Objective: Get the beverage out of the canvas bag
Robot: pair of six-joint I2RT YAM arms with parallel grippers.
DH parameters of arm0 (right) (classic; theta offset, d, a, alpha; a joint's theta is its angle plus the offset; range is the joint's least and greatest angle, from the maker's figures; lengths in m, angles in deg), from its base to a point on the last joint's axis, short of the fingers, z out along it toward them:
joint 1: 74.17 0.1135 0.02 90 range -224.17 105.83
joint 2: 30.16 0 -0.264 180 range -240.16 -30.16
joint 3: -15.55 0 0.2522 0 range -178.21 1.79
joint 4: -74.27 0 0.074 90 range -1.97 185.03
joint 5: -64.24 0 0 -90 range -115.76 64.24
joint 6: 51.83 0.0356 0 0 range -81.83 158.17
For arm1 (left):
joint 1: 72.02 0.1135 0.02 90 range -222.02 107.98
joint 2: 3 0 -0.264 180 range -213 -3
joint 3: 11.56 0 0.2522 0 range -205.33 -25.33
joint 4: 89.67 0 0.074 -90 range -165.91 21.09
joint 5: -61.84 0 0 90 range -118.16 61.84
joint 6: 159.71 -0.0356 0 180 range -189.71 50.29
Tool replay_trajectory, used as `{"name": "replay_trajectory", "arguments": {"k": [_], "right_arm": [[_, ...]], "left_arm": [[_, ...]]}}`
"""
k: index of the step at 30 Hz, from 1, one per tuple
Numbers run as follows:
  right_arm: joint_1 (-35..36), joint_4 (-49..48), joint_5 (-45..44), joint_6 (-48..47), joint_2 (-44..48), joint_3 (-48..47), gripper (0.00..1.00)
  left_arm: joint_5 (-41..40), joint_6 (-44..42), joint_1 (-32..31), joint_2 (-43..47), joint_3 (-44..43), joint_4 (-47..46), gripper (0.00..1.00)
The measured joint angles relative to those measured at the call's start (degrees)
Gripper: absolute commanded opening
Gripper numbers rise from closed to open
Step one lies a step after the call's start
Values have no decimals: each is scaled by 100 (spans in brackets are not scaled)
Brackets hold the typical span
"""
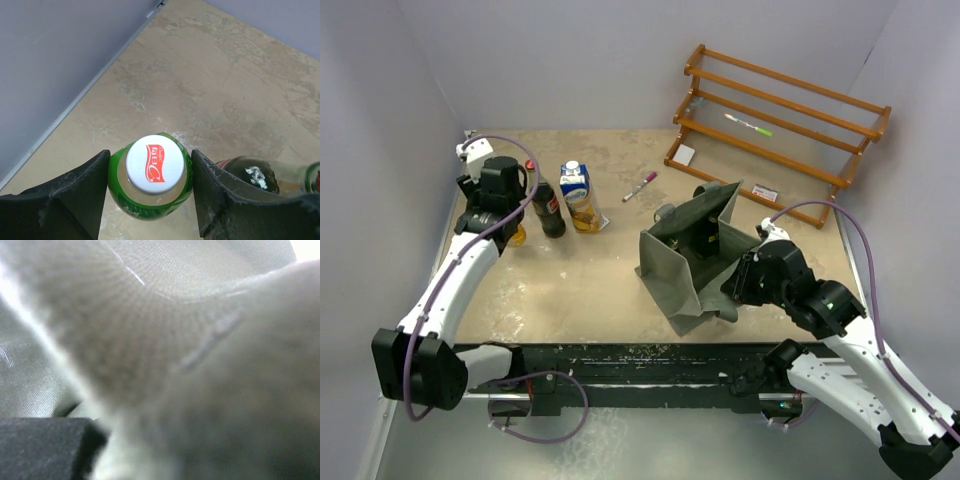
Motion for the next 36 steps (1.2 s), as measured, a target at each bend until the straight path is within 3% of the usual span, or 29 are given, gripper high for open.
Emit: {"name": "replay_trajectory", "arguments": {"k": [9, 26, 36], "right_arm": [[0, 118, -74, 85, 131, -17, 26], [2, 76, -111, 107, -66, -46, 26], [0, 76, -107, 120, -61, -44, 26]], "left_arm": [[612, 15, 431, -579, -4, -852, 0], [1080, -153, 455, -988, 603, -1676, 0], [1067, -219, 466, -933, 824, -2079, 51]]}}
